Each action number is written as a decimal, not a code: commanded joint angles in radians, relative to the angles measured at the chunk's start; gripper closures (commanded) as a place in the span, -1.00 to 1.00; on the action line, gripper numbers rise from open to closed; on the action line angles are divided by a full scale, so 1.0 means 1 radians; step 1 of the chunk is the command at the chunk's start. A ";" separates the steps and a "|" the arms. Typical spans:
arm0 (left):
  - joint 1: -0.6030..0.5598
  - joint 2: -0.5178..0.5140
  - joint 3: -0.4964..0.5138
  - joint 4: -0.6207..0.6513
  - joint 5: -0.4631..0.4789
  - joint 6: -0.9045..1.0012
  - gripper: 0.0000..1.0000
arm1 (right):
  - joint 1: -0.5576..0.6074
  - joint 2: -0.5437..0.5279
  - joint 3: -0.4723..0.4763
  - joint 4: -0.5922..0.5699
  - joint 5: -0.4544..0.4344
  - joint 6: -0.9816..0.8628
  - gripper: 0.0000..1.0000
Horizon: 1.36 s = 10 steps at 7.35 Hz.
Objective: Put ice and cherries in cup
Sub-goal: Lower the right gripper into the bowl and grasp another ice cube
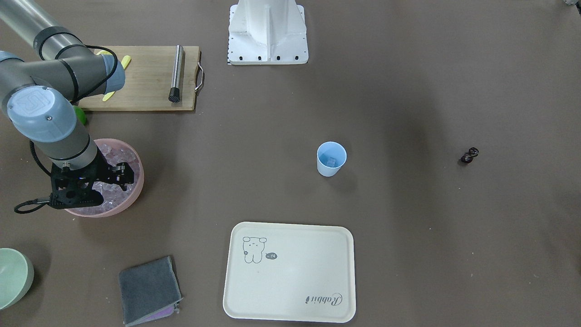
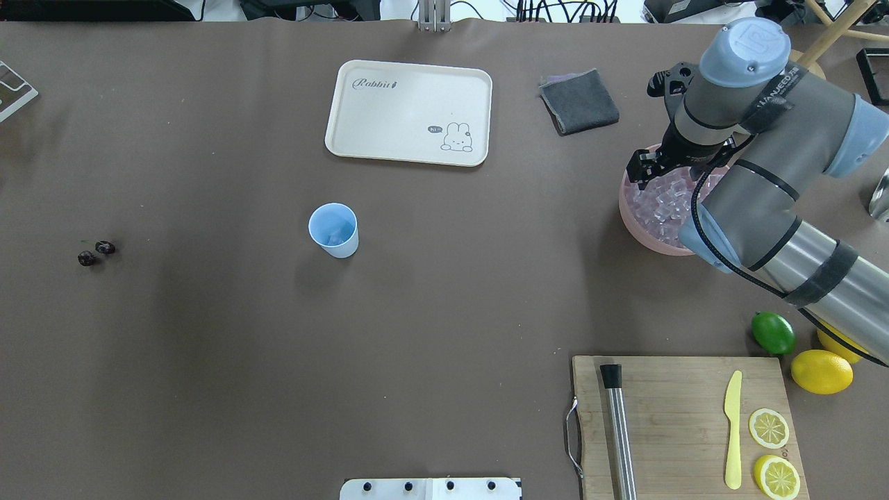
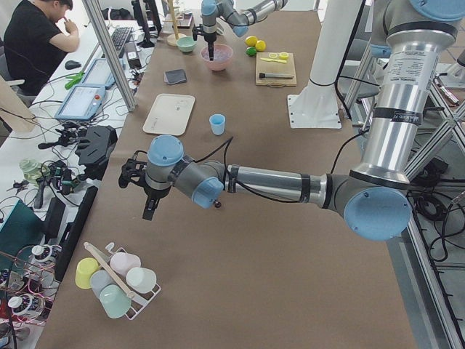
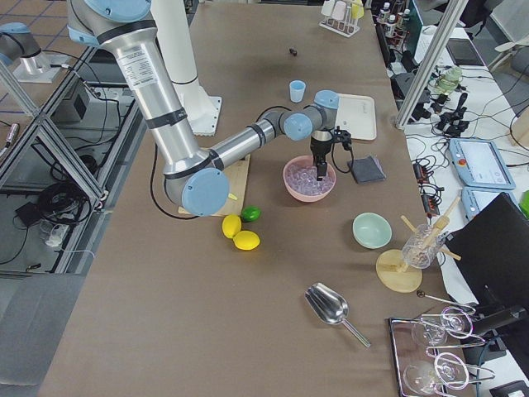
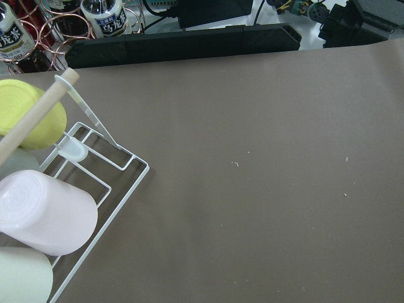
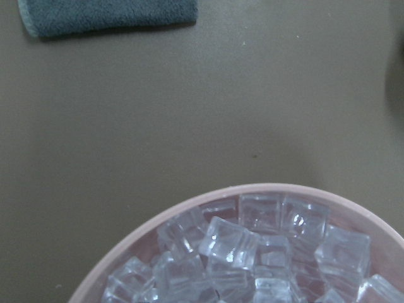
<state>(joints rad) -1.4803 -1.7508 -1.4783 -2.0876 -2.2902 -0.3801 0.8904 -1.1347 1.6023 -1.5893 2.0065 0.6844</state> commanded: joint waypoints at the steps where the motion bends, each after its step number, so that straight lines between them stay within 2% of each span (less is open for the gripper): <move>1: 0.000 0.002 -0.002 0.000 0.000 0.001 -0.96 | -0.011 -0.003 -0.019 0.000 -0.017 -0.006 -0.19; 2: 0.000 0.004 -0.007 0.000 0.000 -0.002 -0.96 | -0.015 0.000 -0.033 0.002 -0.024 -0.009 -0.04; 3: 0.000 0.004 -0.010 0.000 0.000 0.000 -0.96 | -0.013 0.001 -0.033 0.000 -0.026 -0.014 0.31; 4: 0.000 0.004 -0.011 0.000 0.000 0.000 -0.96 | -0.010 0.006 -0.030 0.000 -0.026 -0.017 0.45; 5: 0.000 0.004 -0.007 0.000 0.000 0.001 -0.96 | 0.004 0.009 -0.025 0.000 -0.015 -0.029 0.53; 6: 0.000 0.004 -0.004 0.000 0.000 0.003 -0.96 | 0.004 0.021 -0.018 -0.001 -0.015 -0.029 0.55; 8: 0.000 0.004 0.003 0.000 0.000 0.003 -0.96 | 0.047 0.067 0.001 -0.017 0.040 -0.023 0.55; 9: 0.000 0.004 0.003 0.000 0.000 0.003 -0.96 | 0.044 0.155 0.001 -0.094 0.063 0.010 0.56; 10: 0.002 0.005 0.003 0.000 0.000 0.001 -0.96 | -0.014 0.303 -0.049 -0.179 0.052 0.150 0.56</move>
<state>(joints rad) -1.4799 -1.7468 -1.4764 -2.0877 -2.2902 -0.3775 0.9191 -0.9816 1.5907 -1.6749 2.0549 0.7129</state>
